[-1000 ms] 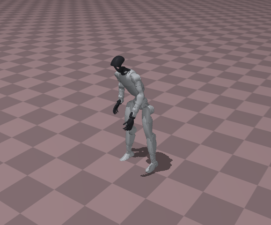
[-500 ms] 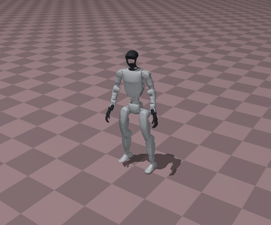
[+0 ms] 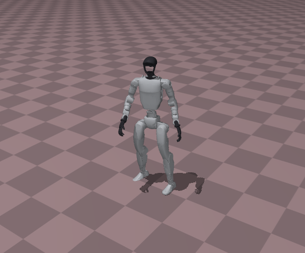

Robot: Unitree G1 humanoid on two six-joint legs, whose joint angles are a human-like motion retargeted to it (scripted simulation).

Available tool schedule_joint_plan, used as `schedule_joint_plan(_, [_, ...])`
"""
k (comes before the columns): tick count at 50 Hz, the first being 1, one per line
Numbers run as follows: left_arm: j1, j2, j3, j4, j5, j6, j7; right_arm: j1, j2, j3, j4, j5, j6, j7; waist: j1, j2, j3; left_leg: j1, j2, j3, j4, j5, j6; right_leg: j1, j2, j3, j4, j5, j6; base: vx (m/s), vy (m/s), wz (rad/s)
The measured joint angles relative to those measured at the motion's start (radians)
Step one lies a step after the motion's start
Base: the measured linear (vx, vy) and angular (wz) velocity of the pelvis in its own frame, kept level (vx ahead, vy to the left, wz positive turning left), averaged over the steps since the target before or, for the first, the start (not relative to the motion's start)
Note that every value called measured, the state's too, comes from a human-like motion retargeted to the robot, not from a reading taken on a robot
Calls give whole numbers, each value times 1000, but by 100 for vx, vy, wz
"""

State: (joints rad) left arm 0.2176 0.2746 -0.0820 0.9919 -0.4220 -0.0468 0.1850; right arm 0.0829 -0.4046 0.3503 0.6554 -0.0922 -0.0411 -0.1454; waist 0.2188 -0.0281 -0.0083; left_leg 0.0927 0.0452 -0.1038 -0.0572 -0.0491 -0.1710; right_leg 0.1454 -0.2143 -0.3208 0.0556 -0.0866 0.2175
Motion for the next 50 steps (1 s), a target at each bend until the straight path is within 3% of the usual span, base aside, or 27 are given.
schedule_joint_plan(7, [8,35,-8,-141,20,-17,-1,-73,8,39,2,6,-8,11,50,-12,30,-38,-5,-31,-19,20,0,-21,-2,-32,-17,17,1,-2,1,22])
schedule_joint_plan(13, [-17,51,-21,-194,31,-29,0,-225,18,166,115,-15,0,-6,114,-2,112,-98,-3,-61,-28,45,-6,-68,3,-58,-22,40,-1,-9,1,26])
schedule_joint_plan(19, [-48,51,-18,-239,-50,-43,17,-443,47,210,277,-20,20,-94,153,31,278,-209,11,-107,-25,86,-24,-181,9,-88,38,53,-18,-20,-2,38])
schedule_joint_plan(23, [-57,69,-48,-296,-155,-63,40,-622,53,186,338,68,16,-201,152,60,427,-323,26,-147,-24,124,-41,-319,7,-108,134,46,-39,-29,-6,43])
schedule_joint_plan(25, [-77,59,-52,-311,-103,-93,44,-744,53,167,359,128,59,-203,145,69,513,-404,29,-160,-30,178,-46,-418,1,-114,182,57,-42,-32,-6,33])
schedule_joint_plan(27, [-5,71,-82,-353,-57,-107,-8,-766,36,153,321,171,41,-220,141,84,528,-512,35,-170,18,151,-64,-538,-14,-141,293,17,-54,-27,-7,42])
schedule_joint_plan(30, [10,111,-145,-388,-139,-119,45,-930,11,243,357,235,39,-266,140,77,528,-714,52,-222,-30,257,-78,-750,2,-150,292,65,-73,-33,-8,27])
schedule_joint_plan(33, [60,125,-193,-407,-149,-132,12,-1097,0,304,450,160,55,-289,140,48,528,-890,5,-185,-6,272,-91,-1002,-77,-122,464,54,-39,-17,9,28])
schedule_joint_plan(40, [95,154,-239,-417,-260,-159,7,-1522,-18,523,616,7,75,-330,109,27,528,-1307,-23,-225,9,352,-91,-1433,-125,-152,569,96,-11,-13,1,52])
schedule_joint_plan(46, [90,165,-287,-436,-356,-167,-21,-1760,-63,655,611,5,57,-359,86,73,528,-1523,-54,-277,-30,408,-91,-1674,-187,-189,669,84,2,-2,-1,85])
schedule_joint_plan(50, [61,161,-336,-426,-388,-164,-42,-1827,-90,687,611,15,66,-357,93,113,528,-1579,-66,-308,-30,412,-91,-1715,-208,-220,693,71,-2,4,-3,55])
